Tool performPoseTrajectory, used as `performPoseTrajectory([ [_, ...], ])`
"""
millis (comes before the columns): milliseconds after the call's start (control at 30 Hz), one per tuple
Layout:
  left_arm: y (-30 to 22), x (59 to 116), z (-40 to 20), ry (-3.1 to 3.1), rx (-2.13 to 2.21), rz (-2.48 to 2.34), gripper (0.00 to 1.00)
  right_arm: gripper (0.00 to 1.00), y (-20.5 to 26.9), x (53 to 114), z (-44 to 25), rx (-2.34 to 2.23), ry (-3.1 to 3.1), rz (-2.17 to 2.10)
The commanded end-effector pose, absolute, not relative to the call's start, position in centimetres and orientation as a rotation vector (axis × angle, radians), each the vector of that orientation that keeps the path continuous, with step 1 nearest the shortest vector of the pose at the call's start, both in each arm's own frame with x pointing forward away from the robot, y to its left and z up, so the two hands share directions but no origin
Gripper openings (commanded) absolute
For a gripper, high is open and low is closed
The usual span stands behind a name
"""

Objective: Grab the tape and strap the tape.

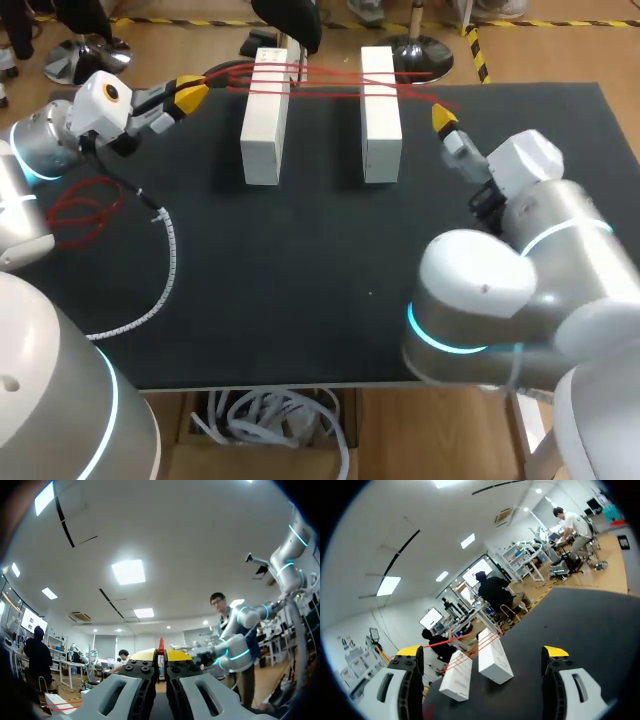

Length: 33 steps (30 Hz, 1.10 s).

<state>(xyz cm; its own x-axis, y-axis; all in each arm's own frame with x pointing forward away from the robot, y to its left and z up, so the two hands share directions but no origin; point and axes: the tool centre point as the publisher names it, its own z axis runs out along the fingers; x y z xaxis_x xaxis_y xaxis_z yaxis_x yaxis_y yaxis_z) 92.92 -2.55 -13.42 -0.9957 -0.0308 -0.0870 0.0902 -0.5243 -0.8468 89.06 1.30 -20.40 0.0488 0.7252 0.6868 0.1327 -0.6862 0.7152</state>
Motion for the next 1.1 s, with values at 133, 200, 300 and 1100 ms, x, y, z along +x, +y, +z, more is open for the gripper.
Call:
performPoseTrajectory([
  [133, -2.6, 92.9, -13.5, 1.493, 0.095, -2.681, 0.00, 1.00, 3.8, 88.7, -20.2, 1.785, 0.410, 1.753],
  [200, -2.6, 92.9, -13.5, 1.493, 0.095, -2.681, 0.00, 1.00, 4.2, 88.8, -20.0, 1.826, 0.350, 1.793],
  [300, -2.6, 92.9, -13.5, 1.493, 0.095, -2.681, 0.00, 1.00, 4.9, 89.1, -19.7, 1.879, 0.253, 1.857],
  [1100, -2.6, 92.9, -13.5, 1.493, 0.095, -2.681, 0.00, 1.00, 8.4, 91.5, -16.0, 2.168, -0.240, 2.228],
])
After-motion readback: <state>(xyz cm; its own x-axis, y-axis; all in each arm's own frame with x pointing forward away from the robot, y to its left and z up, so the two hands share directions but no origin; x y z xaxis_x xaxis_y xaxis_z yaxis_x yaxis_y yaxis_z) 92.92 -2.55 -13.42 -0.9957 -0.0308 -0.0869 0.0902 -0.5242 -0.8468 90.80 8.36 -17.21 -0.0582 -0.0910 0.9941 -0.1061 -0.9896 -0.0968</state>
